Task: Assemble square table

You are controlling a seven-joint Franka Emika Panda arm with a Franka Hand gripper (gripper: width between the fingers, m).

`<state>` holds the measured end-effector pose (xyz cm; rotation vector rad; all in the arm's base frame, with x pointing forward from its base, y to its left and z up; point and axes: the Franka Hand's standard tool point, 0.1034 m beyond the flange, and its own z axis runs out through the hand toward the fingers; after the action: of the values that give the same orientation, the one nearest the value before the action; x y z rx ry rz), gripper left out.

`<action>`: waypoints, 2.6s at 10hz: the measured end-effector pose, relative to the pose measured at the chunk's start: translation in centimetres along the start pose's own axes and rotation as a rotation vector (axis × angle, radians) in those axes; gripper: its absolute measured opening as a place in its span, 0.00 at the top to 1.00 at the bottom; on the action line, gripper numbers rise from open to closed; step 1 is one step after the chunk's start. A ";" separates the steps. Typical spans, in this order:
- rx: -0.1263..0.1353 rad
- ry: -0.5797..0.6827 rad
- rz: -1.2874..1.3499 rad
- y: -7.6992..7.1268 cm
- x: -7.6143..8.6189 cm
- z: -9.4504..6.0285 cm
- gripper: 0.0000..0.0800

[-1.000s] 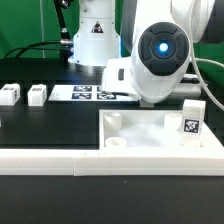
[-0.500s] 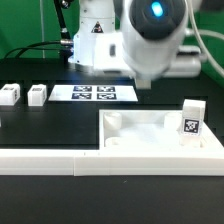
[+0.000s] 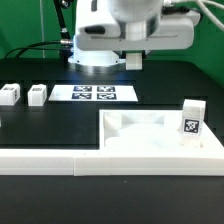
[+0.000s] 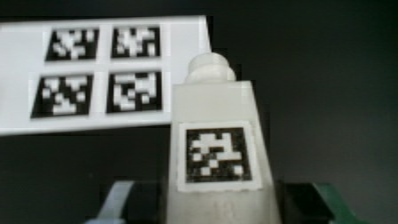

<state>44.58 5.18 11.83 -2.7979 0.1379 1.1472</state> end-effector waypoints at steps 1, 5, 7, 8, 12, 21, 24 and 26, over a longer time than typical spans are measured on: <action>0.005 0.089 -0.014 0.1 0.7 -0.7 0.64; -0.013 0.430 -0.095 0.0 4.1 -9.1 0.64; -0.014 0.573 -0.093 0.3 4.4 -9.0 0.64; -0.015 0.614 -0.093 0.4 4.5 -8.9 0.64; 0.055 0.887 -0.118 2.1 7.3 -12.5 0.64; -0.128 1.283 -0.084 5.7 8.6 -14.2 0.64; -0.097 1.259 -0.129 5.1 10.4 -15.4 0.64; -0.080 1.260 -0.125 3.7 11.1 -14.4 0.64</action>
Offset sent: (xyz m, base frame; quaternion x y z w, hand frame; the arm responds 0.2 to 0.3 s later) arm 0.1000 -0.0212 0.0692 -0.0891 0.2419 -0.0933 0.9617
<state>61.98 -0.94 13.90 -3.0365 0.0070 -0.7504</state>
